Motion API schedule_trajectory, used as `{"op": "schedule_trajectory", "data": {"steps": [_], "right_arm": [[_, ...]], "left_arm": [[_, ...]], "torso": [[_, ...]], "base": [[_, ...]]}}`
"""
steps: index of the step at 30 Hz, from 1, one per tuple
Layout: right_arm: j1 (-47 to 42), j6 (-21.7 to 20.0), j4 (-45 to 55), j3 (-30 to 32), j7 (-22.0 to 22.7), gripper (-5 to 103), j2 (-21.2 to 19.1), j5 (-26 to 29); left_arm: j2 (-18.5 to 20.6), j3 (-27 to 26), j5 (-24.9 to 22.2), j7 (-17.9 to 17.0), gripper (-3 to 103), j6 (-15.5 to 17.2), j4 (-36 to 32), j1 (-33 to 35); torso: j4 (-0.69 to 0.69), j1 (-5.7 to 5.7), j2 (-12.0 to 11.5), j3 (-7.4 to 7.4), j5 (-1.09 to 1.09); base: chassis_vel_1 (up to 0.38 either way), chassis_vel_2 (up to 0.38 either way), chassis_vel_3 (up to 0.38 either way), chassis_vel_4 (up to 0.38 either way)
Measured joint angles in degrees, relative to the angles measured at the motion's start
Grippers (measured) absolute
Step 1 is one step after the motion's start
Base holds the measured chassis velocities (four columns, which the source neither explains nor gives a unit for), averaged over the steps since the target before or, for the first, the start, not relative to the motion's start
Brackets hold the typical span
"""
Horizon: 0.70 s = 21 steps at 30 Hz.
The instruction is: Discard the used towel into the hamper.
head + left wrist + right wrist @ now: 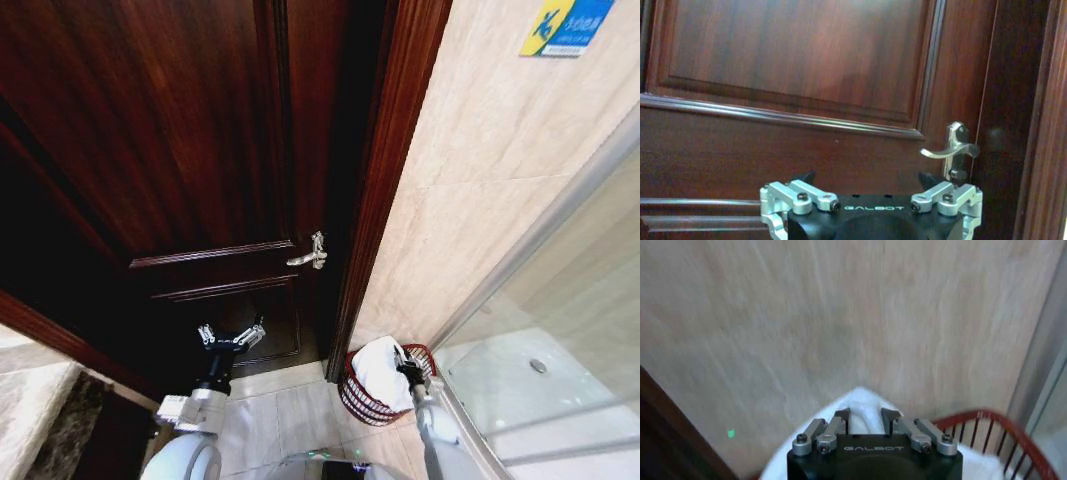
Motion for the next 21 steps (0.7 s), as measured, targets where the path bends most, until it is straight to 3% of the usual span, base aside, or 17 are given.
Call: {"op": "schedule_trajectory", "data": {"steps": [3, 7, 14, 21], "right_arm": [[1.85, -3.43, -2.88, -0.54, -0.16, 32, -0.51, -0.68], [1.82, -4.83, -3.77, -1.48, 0.04, 32, -0.26, -1.81], [2.16, -5.12, -8.29, -2.06, 0.22, 32, 0.16, -4.31], [9.38, -3.01, -24.25, 0.22, 0.77, 32, -2.19, -9.47]], "left_arm": [[-0.01, 0.0, 0.0, 0.0, 100, 0.0, 0.0, 0.0], [-0.01, 0.0, 0.0, 0.0, 100, 0.0, 0.0, 0.0], [-0.01, 0.0, 0.0, 0.0, 100, 0.0, 0.0, 0.0], [-0.01, -0.01, 0.0, 0.0, 100, 0.0, 0.0, 0.0]], "torso": [[-0.01, 0.0, 0.0, 0.0, -0.01], [-0.01, 0.0, 0.0, 0.0, -0.02], [-0.01, -0.01, 0.01, -0.01, -0.02], [0.01, -0.01, 0.01, -0.01, 0.0]], "base": [[0.0, 0.0, 0.0, 0.0], [0.0, 0.0, 0.0, 0.0], [0.0, 0.0, 0.0, 0.0], [0.0, 0.0, 0.0, 0.0]]}}
